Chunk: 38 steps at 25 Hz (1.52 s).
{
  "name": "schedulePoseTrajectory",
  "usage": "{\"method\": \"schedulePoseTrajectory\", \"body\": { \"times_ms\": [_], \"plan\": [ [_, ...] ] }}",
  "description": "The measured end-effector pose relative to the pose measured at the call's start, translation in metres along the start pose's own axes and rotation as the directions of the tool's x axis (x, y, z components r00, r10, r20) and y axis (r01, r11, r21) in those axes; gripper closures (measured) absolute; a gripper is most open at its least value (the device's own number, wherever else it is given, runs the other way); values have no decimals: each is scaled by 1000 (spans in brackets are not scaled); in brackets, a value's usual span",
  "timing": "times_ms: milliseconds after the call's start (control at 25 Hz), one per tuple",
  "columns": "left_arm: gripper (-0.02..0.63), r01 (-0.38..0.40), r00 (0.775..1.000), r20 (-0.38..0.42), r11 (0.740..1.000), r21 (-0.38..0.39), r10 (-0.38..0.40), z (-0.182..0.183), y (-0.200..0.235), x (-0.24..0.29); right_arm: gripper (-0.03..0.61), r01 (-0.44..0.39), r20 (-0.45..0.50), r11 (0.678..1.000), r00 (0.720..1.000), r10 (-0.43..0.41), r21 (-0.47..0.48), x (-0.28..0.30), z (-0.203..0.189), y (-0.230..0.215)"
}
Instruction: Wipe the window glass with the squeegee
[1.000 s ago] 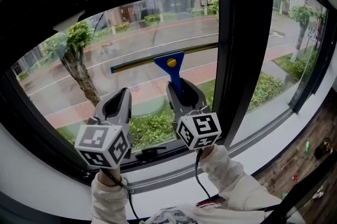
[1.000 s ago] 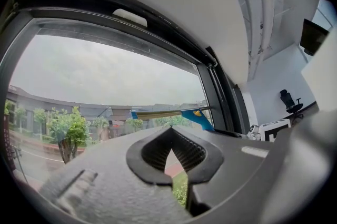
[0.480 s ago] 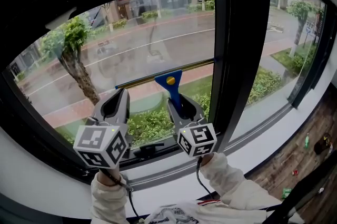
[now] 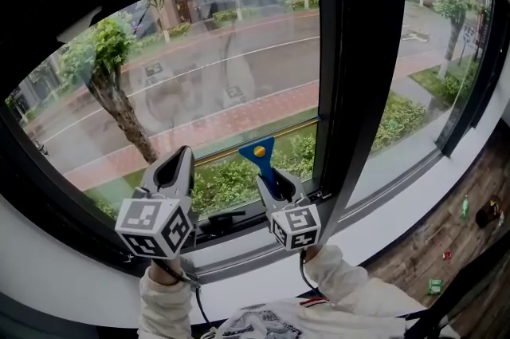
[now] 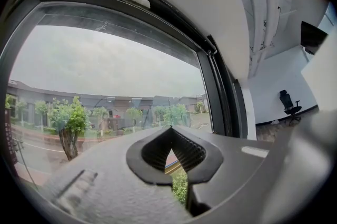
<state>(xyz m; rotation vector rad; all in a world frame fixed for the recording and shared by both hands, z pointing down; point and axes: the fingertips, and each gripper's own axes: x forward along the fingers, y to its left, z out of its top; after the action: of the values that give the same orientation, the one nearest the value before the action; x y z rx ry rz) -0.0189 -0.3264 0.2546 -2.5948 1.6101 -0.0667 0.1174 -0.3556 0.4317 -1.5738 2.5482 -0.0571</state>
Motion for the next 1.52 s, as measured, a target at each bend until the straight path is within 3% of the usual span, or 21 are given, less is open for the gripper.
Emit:
{"method": "schedulePoseTrajectory", "body": {
  "times_ms": [760, 1120, 1520],
  "plan": [
    [612, -16, 995, -94, 1000, -25, 13, -56, 2, 3, 433, 18, -132, 1000, 991, -17, 1, -17, -96, -8],
    [612, -40, 987, -155, 998, -52, 32, -98, 12, 3, 433, 24, -236, 1000, 971, -26, -15, -27, -149, -13],
    [612, -44, 982, -185, 997, -57, 33, -112, 13, 5, 431, 29, -339, 999, 940, -35, -23, -36, -198, -17]
  ]
}}
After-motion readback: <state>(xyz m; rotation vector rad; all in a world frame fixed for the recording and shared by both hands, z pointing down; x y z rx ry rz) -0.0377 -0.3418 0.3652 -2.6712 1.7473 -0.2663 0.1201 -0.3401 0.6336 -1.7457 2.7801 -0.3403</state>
